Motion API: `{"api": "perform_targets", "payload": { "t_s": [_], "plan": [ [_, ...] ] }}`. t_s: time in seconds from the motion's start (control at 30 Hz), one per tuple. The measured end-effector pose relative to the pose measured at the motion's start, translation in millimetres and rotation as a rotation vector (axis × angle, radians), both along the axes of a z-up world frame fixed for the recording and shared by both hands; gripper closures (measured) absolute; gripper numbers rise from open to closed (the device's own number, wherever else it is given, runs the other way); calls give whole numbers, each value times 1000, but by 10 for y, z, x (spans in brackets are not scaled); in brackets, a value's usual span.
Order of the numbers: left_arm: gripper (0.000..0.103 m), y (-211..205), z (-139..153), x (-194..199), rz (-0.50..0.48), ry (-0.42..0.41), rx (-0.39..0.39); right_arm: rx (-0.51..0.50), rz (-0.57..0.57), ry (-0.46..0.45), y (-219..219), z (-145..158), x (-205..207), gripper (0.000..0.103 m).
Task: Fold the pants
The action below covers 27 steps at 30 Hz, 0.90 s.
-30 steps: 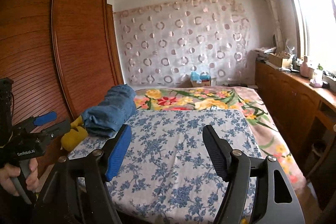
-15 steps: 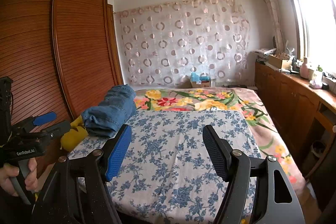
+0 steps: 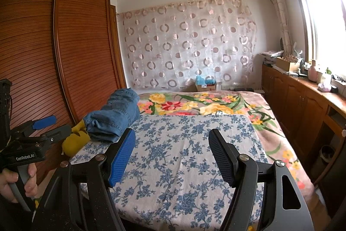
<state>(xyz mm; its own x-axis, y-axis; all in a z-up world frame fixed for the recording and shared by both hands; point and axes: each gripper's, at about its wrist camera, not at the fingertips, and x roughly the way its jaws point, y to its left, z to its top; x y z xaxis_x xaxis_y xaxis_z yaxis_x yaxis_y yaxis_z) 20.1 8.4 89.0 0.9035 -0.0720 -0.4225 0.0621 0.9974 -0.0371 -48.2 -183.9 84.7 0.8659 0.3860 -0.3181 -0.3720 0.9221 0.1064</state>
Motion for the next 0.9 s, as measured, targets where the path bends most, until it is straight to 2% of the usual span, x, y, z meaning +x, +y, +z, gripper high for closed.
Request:
{"api": "perform_targets", "payload": {
  "t_s": [0.9],
  "plan": [
    [11, 48, -12, -1, 3, 1, -4, 1, -3, -5, 11, 58, -44, 31]
  ]
}}
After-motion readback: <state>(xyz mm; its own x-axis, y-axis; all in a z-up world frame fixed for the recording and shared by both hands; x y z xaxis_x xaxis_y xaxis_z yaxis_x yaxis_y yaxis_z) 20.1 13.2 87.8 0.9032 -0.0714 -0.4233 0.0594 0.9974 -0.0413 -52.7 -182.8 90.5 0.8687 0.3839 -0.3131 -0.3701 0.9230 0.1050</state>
